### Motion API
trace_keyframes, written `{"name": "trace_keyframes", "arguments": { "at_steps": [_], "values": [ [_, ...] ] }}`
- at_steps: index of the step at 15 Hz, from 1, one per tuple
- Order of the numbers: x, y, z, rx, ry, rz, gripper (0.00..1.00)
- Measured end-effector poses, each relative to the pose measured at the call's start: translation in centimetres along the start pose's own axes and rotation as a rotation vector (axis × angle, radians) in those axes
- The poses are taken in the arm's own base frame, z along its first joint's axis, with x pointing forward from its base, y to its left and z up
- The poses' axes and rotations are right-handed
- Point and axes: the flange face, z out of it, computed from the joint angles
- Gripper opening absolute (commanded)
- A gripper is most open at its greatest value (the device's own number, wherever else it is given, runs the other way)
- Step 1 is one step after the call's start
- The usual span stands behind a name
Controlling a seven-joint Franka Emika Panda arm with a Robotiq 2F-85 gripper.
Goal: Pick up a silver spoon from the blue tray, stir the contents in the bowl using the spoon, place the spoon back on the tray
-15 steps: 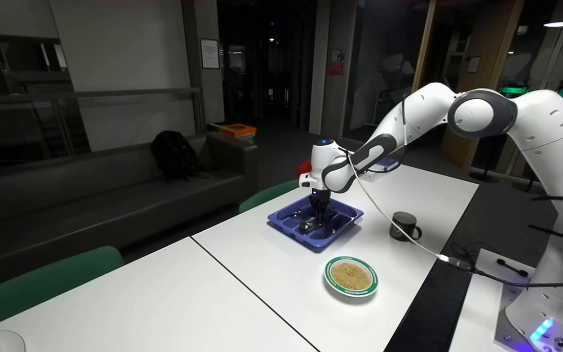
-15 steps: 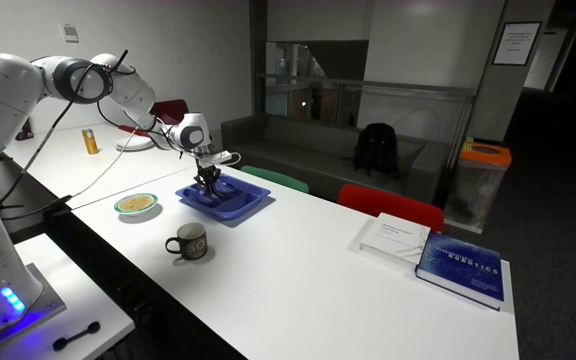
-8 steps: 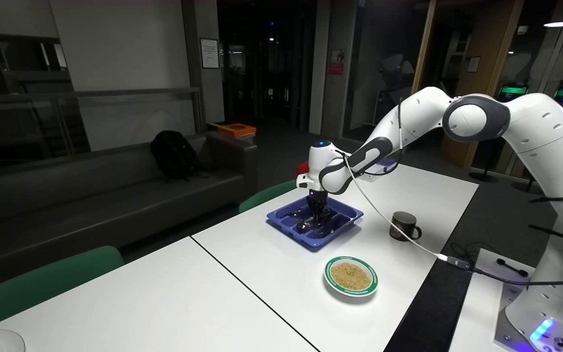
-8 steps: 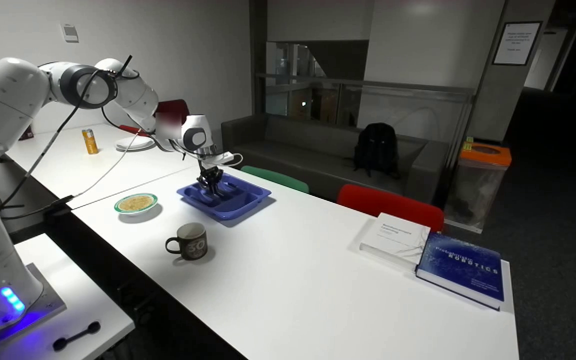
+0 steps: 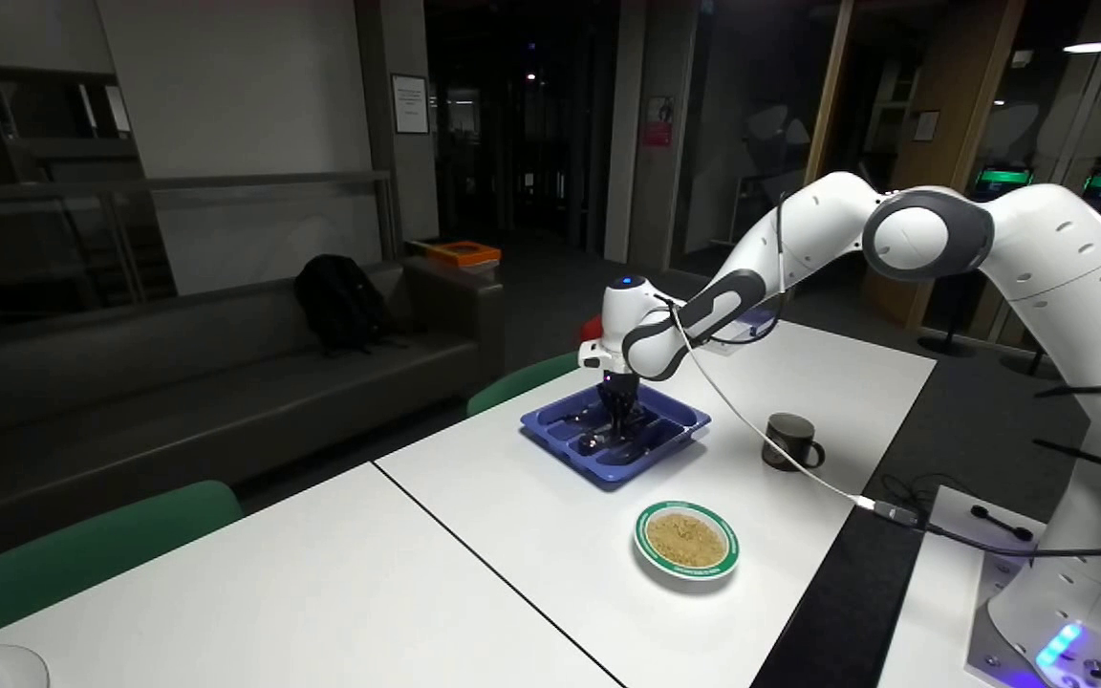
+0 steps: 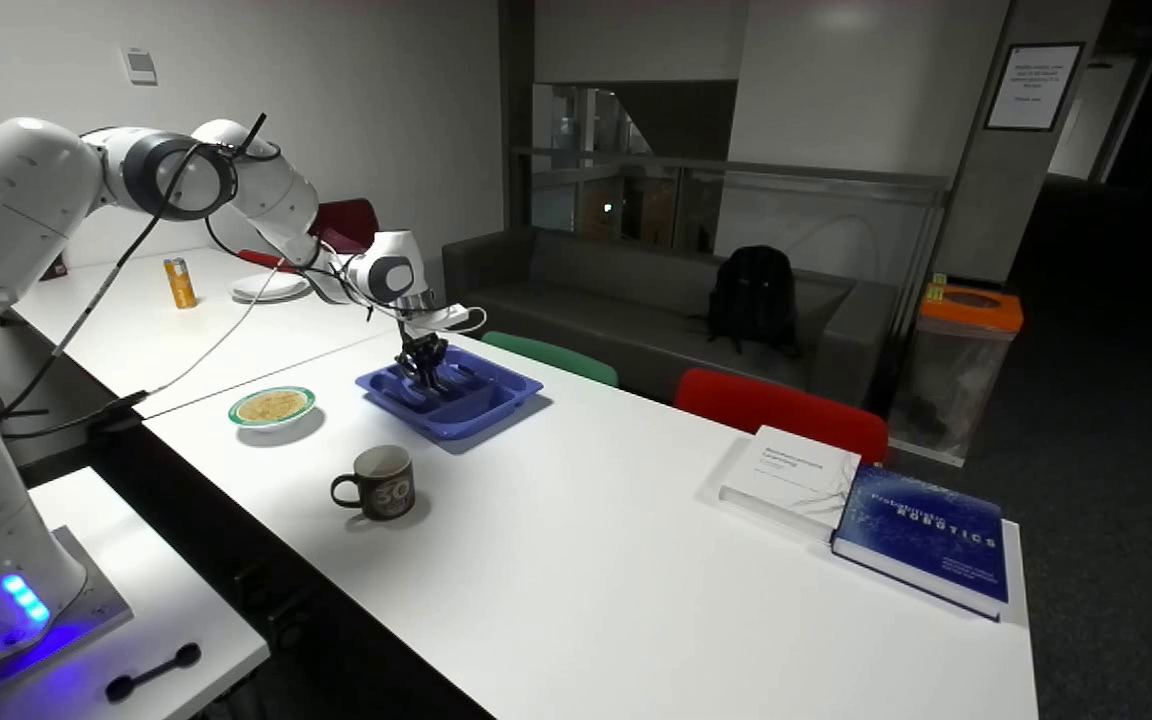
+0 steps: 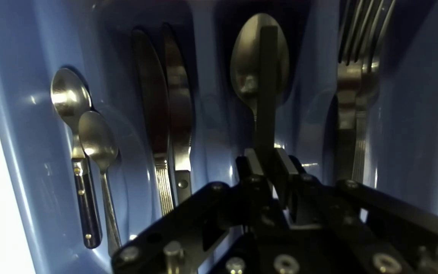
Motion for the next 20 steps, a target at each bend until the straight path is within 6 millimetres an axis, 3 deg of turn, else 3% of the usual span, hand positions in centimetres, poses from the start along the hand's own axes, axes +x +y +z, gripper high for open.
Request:
{"name": "trace_keyframes", "arguments": {
  "at_steps": [1,2,10,13,16,18,20],
  "values": [
    [0.0,0.0,0.0,0.0,0.0,0.0,0.38],
    [0.0,0.0,0.0,0.002,-0.001,0.0,0.39],
    [0.4,-0.3,0.1,0.027,-0.014,-0.009,0.99],
    [1.3,-0.3,-0.7,0.016,-0.015,-0.019,1.0],
    [2.8,-0.6,-2.8,-0.018,-0.03,-0.019,1.0],
    [4.0,-1.7,-5.0,-0.026,-0.049,-0.003,1.0],
    [5.2,-4.1,-7.1,0.006,-0.078,0.014,1.0]
  ]
}}
